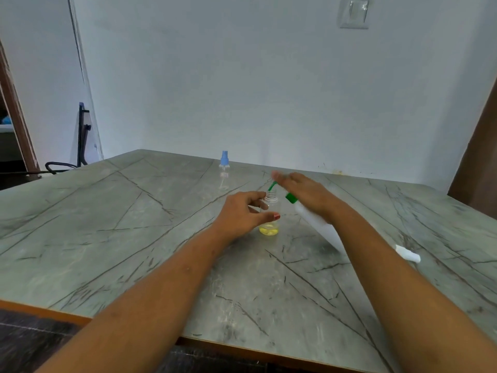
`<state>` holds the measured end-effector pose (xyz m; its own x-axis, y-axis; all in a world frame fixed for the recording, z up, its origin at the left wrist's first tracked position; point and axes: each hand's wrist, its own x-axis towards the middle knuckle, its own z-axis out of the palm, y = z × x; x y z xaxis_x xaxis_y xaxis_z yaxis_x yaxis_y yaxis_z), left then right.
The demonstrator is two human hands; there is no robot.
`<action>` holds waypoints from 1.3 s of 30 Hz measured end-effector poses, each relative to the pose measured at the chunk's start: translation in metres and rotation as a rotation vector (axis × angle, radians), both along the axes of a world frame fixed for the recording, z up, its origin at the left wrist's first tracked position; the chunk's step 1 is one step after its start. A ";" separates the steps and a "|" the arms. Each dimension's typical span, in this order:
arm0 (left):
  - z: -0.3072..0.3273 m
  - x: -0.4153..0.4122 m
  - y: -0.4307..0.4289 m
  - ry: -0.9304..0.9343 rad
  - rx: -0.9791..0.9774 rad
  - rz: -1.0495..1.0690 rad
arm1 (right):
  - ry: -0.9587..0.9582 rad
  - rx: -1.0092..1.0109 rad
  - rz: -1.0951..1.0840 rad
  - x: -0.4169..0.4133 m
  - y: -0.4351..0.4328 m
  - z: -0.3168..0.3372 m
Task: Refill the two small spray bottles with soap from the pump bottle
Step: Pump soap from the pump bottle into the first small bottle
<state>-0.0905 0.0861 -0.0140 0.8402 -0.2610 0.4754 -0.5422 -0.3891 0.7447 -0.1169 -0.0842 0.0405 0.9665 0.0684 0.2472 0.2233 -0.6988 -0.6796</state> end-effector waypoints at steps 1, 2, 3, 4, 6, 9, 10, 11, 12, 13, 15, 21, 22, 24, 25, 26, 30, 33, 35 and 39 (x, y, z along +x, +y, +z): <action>0.000 0.001 0.000 -0.004 -0.001 0.005 | -0.057 -0.062 0.052 0.000 -0.001 -0.002; 0.000 0.001 0.001 -0.010 -0.001 0.009 | -0.102 -0.097 0.117 -0.001 -0.004 -0.004; 0.000 0.002 0.001 -0.014 -0.002 0.009 | -0.129 -0.110 0.182 -0.003 -0.007 -0.006; 0.000 0.002 0.001 -0.016 -0.003 0.009 | -0.143 -0.120 0.230 -0.003 -0.012 -0.008; 0.000 0.002 0.000 -0.020 0.002 0.017 | -0.172 -0.151 0.280 -0.004 -0.018 -0.011; 0.000 0.003 -0.001 -0.014 0.009 0.023 | -0.207 -0.191 0.292 -0.002 -0.022 -0.014; 0.000 0.003 -0.001 -0.010 0.009 0.023 | -0.211 -0.200 0.286 -0.001 -0.023 -0.015; 0.000 0.003 -0.002 -0.007 0.012 0.026 | -0.213 -0.208 0.276 0.000 -0.022 -0.015; 0.001 0.003 -0.002 -0.006 0.018 0.033 | -0.215 -0.211 0.265 0.000 -0.021 -0.016; 0.001 0.003 -0.002 -0.006 0.023 0.040 | -0.219 -0.214 0.253 0.001 -0.020 -0.016; 0.002 0.004 -0.002 0.000 0.025 0.049 | -0.237 -0.224 0.233 0.002 -0.018 -0.018; 0.002 0.002 -0.003 -0.014 0.037 0.071 | -0.327 -0.271 0.161 0.000 -0.015 -0.022; 0.001 0.002 -0.004 -0.017 0.040 0.072 | -0.338 -0.280 0.154 -0.001 -0.014 -0.023; 0.002 0.002 -0.005 -0.020 0.048 0.070 | -0.348 -0.293 0.136 -0.001 -0.013 -0.023; 0.002 0.002 -0.006 -0.025 0.052 0.068 | -0.354 -0.300 0.121 -0.001 -0.013 -0.024; 0.002 0.002 -0.007 -0.031 0.057 0.067 | -0.363 -0.311 0.102 -0.002 -0.013 -0.024; 0.002 0.001 -0.008 -0.050 0.071 0.078 | -0.406 -0.364 0.024 -0.006 -0.012 -0.026; 0.003 -0.001 -0.008 -0.063 0.070 0.095 | -0.449 -0.436 -0.060 -0.009 -0.013 -0.028; 0.002 -0.002 -0.008 -0.073 0.063 0.101 | -0.477 -0.492 -0.107 -0.011 -0.014 -0.029; 0.002 -0.004 -0.006 -0.111 0.064 0.106 | -0.527 -0.613 -0.143 -0.014 -0.017 -0.032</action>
<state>-0.0946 0.0800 -0.0122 0.8079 -0.2063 0.5520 -0.5731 -0.4934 0.6543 -0.1305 -0.1014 0.0089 0.7439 0.2234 0.6299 0.2869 -0.9580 0.0008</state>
